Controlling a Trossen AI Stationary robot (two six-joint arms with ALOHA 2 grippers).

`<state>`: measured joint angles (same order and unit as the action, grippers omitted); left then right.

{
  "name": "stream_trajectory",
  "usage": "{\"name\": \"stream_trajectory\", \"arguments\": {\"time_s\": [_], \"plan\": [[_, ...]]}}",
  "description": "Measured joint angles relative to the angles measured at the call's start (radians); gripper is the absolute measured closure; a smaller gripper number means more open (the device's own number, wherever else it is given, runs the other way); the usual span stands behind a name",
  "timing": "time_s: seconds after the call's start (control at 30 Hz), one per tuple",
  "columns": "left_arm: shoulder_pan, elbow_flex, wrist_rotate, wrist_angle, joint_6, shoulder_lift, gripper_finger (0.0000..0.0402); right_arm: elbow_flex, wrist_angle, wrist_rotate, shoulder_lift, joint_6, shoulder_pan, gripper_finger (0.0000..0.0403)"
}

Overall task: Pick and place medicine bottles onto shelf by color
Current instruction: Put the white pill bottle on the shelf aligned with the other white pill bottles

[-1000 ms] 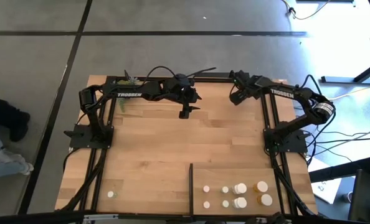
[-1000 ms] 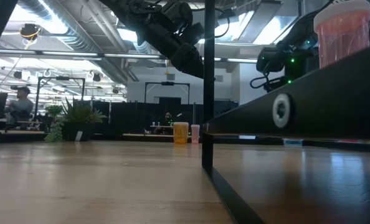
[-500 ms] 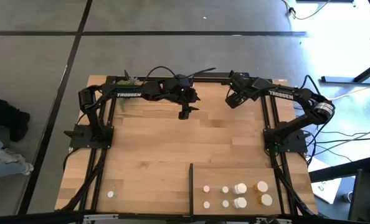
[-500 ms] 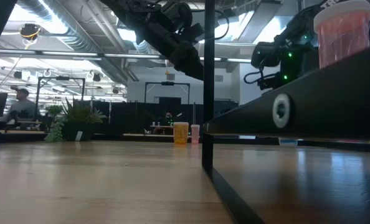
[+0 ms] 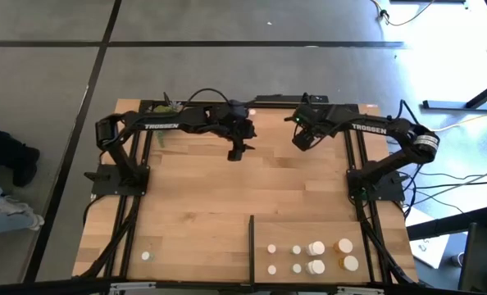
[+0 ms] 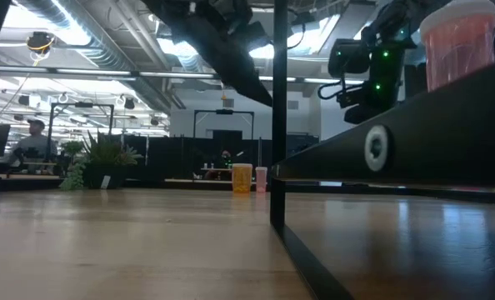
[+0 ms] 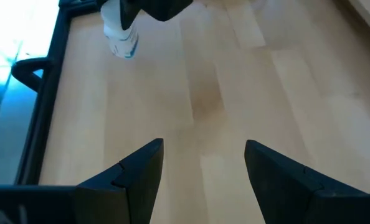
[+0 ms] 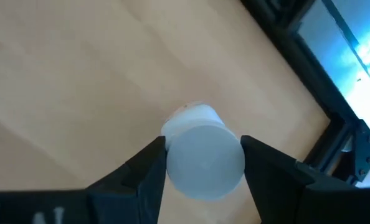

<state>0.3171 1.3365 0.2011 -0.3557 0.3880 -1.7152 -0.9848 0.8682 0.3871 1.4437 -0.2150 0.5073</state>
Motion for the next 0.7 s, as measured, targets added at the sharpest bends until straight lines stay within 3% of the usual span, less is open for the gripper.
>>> {"name": "stream_trajectory", "arguments": {"time_s": [0.27,0.7], "plan": [[-0.021,0.000,-0.008,-0.120,0.004,0.068,0.0182,0.000,0.029,-0.037,-0.032,-0.080,-0.141,0.0208],[-0.124,0.001,-0.008,-0.239,-0.006,0.146,0.0182,-0.001,0.148,-0.086,-0.211,-0.261,-0.399,0.0208]]}}
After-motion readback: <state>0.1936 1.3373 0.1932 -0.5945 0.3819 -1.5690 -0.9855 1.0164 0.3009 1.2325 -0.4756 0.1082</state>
